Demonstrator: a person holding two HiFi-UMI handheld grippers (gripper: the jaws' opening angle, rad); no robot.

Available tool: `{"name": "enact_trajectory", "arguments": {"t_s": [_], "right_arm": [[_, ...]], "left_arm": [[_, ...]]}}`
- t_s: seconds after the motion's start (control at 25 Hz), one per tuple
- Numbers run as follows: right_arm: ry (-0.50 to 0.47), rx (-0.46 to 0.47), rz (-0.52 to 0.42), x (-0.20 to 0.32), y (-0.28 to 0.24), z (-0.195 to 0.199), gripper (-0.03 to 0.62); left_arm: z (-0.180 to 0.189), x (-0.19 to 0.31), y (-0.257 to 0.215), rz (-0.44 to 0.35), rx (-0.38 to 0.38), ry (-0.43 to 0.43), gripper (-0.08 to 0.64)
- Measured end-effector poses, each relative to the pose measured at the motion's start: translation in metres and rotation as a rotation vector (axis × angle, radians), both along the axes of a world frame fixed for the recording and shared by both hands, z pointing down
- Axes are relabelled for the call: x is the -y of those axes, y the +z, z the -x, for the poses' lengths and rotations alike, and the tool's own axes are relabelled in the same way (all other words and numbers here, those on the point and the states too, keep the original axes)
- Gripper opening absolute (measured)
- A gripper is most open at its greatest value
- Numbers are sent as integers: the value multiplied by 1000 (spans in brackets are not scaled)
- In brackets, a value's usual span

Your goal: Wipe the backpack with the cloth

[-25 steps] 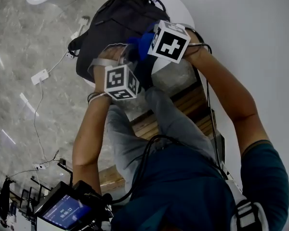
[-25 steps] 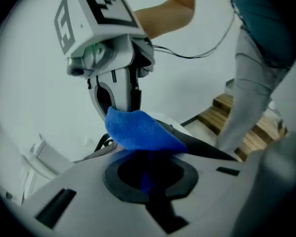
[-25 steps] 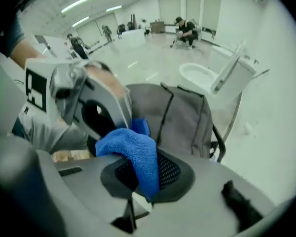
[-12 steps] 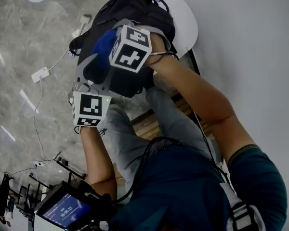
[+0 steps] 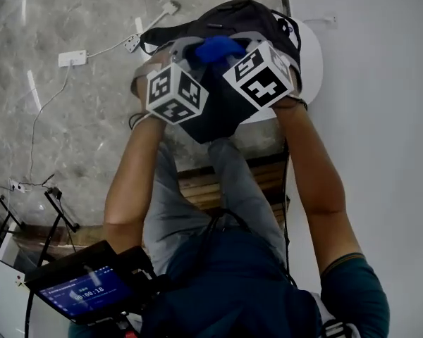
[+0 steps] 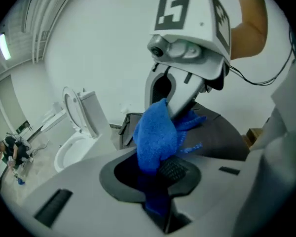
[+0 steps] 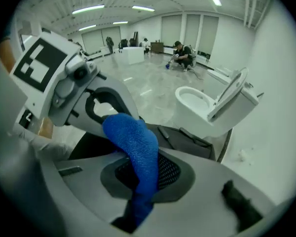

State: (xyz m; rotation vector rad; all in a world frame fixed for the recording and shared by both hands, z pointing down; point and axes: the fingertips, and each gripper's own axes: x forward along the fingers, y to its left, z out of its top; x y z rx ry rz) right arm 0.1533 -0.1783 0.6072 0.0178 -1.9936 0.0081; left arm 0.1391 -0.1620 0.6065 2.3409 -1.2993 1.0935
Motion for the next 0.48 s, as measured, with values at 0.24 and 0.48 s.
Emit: {"name": "enact_trajectory", "arguments": {"t_s": [0.24,0.48], "right_arm": [[-110,-117,81,-100,-6,-63,31],[-67,-107,109,-142,2,-101,31]], "left_arm": [[-56,-88,-9,129,-122,55,78],[-90,-141,4,157,-131,30,78]]}}
